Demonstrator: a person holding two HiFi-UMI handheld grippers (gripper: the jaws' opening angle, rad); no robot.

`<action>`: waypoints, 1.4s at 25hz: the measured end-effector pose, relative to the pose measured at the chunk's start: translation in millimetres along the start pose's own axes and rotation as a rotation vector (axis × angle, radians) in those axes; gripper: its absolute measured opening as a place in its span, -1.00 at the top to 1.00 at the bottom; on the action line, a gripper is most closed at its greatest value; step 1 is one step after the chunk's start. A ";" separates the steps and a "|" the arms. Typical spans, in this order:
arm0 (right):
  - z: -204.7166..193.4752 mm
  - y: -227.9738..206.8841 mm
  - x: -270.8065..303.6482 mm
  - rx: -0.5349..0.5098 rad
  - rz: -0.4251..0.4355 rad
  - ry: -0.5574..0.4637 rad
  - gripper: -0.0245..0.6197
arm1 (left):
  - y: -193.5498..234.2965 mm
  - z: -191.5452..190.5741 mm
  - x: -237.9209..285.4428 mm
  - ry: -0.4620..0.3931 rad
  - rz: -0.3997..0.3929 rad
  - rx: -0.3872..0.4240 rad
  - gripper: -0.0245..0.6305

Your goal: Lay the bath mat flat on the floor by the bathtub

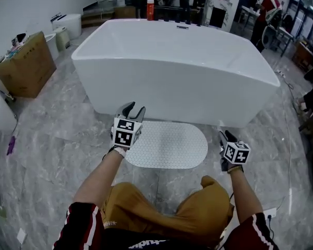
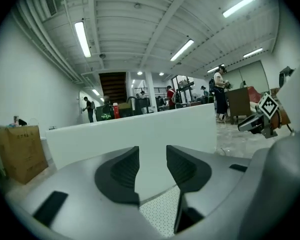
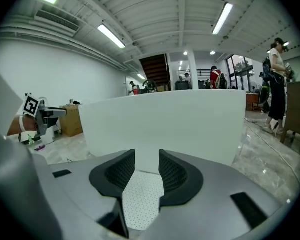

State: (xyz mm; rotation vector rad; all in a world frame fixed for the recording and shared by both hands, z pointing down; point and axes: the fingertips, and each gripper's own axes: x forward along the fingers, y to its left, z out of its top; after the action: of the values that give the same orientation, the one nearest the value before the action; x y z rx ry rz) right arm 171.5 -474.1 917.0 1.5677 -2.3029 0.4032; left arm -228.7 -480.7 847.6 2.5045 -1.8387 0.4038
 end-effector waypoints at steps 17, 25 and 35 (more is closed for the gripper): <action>88.6 8.2 -41.3 0.006 0.009 -0.170 0.39 | -14.8 56.0 -31.7 -0.098 0.093 -0.043 0.41; 136.6 -22.6 -30.3 0.012 -0.009 -0.168 0.39 | -27.6 101.5 20.1 -0.094 0.063 -0.106 0.48; 287.4 -9.1 -59.1 -0.014 0.012 -0.130 0.39 | -22.8 251.7 20.0 -0.057 0.009 -0.188 0.39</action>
State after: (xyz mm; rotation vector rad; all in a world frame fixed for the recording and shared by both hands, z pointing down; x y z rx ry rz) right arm 169.5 -544.6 632.0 1.6185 -2.4069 0.2945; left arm -151.1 -532.1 611.8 2.4070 -1.8143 0.1526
